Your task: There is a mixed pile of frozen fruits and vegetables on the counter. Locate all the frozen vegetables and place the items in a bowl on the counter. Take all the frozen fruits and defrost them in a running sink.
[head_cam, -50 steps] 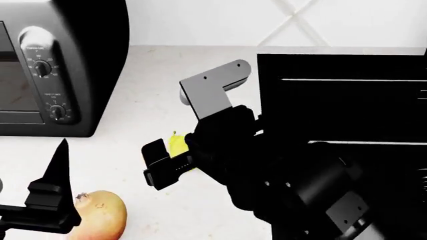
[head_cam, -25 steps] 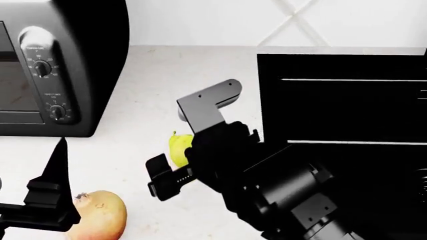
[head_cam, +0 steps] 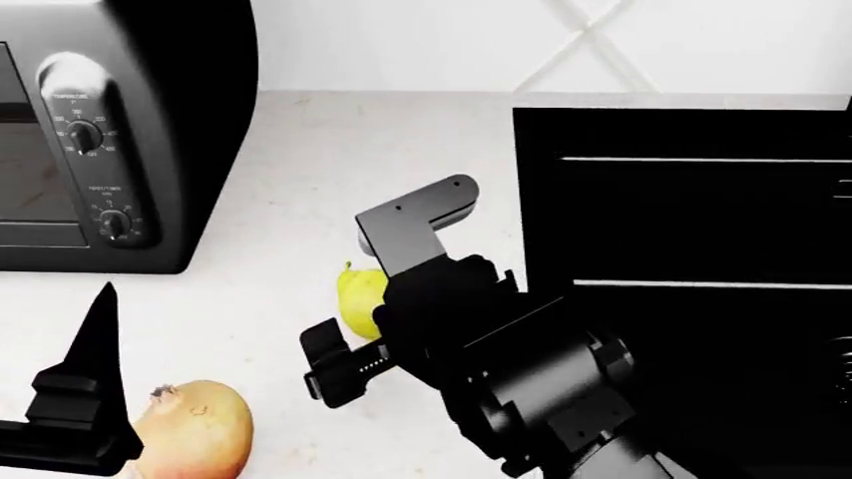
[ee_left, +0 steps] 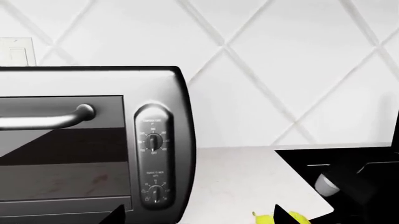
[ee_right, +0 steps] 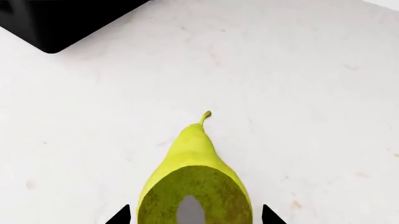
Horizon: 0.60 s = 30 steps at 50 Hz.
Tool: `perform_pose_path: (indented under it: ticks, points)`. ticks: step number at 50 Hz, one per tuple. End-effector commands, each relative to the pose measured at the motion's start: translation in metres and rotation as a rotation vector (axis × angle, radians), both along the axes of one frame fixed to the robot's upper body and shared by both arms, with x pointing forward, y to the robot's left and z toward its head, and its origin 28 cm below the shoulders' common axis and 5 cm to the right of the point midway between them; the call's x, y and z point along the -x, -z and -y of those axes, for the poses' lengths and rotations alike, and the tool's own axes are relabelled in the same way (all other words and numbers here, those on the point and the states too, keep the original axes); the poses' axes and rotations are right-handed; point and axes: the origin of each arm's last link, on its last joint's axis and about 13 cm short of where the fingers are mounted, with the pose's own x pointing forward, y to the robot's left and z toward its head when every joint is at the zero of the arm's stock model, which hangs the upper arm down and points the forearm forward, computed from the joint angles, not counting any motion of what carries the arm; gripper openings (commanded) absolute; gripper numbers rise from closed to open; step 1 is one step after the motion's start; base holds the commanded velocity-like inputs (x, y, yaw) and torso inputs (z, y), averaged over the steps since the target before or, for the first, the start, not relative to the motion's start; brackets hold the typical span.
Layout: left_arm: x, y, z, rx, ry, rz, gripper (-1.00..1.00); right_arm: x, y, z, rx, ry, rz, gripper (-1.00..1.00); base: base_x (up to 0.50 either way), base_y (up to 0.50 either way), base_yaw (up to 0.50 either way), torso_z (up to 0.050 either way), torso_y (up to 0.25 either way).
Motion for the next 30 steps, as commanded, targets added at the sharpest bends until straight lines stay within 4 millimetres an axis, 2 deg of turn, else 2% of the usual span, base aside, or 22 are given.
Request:
perform_pose_path:
  ticks: [1,8,9,19,26,30]
  points:
    - [0.003,0.000,-0.003,-0.001,-0.001,-0.001,1.00,-0.008,0.011,0.000,0.029,0.004,-0.009,1.00,0.00,0.00,0.00,0.000,0.000]
    - [0.003,0.001,-0.003,-0.001,-0.001,-0.002,1.00,-0.006,0.013,-0.001,0.032,-0.011,-0.004,1.00,0.00,0.00,0.00,0.000,0.000]
    - [0.003,0.001,-0.003,-0.001,-0.001,-0.003,1.00,-0.004,0.012,-0.002,0.050,-0.020,0.020,-1.00,0.00,0.00,0.00,0.000,0.000]
    - [0.001,0.001,-0.001,-0.004,-0.001,-0.007,1.00,0.006,-0.006,0.000,0.014,-0.020,0.089,-1.00,0.00,0.00,0.00,0.000,0.000]
    - [-0.006,0.001,0.003,-0.034,0.003,-0.035,1.00,0.019,-0.033,0.007,-0.019,-0.015,0.160,-1.00,0.00,0.00,0.00,0.000,0.000]
    - [0.005,-0.006,0.000,-0.050,0.060,-0.079,1.00,0.021,-0.038,0.013,-0.027,0.000,0.176,-1.00,0.00,0.00,0.00,0.000,0.000]
